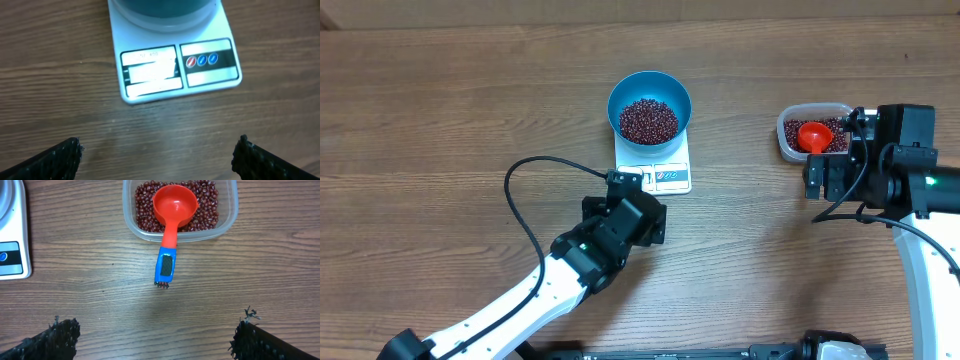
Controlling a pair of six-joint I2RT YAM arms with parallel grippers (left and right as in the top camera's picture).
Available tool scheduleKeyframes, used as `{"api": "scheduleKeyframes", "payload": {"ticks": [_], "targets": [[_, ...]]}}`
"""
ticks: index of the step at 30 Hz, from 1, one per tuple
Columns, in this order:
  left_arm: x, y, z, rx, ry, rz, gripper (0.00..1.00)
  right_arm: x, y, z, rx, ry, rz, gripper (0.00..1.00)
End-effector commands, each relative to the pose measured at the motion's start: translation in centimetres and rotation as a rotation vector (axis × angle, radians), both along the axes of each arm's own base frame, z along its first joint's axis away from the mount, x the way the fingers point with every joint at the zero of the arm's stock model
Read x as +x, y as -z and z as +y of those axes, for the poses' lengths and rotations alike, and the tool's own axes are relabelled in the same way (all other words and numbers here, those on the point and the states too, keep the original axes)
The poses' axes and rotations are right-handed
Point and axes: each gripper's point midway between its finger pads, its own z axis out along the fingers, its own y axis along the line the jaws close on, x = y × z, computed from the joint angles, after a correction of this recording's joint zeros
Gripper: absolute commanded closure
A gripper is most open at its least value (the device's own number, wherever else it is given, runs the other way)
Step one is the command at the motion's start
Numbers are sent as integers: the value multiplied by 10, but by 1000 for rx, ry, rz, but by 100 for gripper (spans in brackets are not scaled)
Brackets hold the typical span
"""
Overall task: Scoop item into bowl and weigh 150g on scale
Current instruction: 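Move the left gripper forward over the scale display to read it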
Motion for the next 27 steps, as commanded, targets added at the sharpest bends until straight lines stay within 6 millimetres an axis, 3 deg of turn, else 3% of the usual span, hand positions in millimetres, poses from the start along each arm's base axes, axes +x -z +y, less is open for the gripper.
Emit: {"api": "scheduleKeyframes", "payload": {"ticks": [1, 5, 11, 17, 27], "targets": [[2, 10, -1, -30, -64, 16, 0, 5, -9, -1, -14, -5, -27, 0], [1, 25, -1, -1, -60, 50, 1, 5, -9, -1, -14, -5, -27, 0], [8, 25, -1, -31, -73, 50, 0, 5, -9, -1, -14, -5, -27, 0], [10, 39, 0, -19, -88, 77, 0, 5, -9, -1, -14, -5, -27, 0], [18, 41, 12, -20, -122, 83, 0, 5, -10, -1, -14, -5, -28, 0]]}}
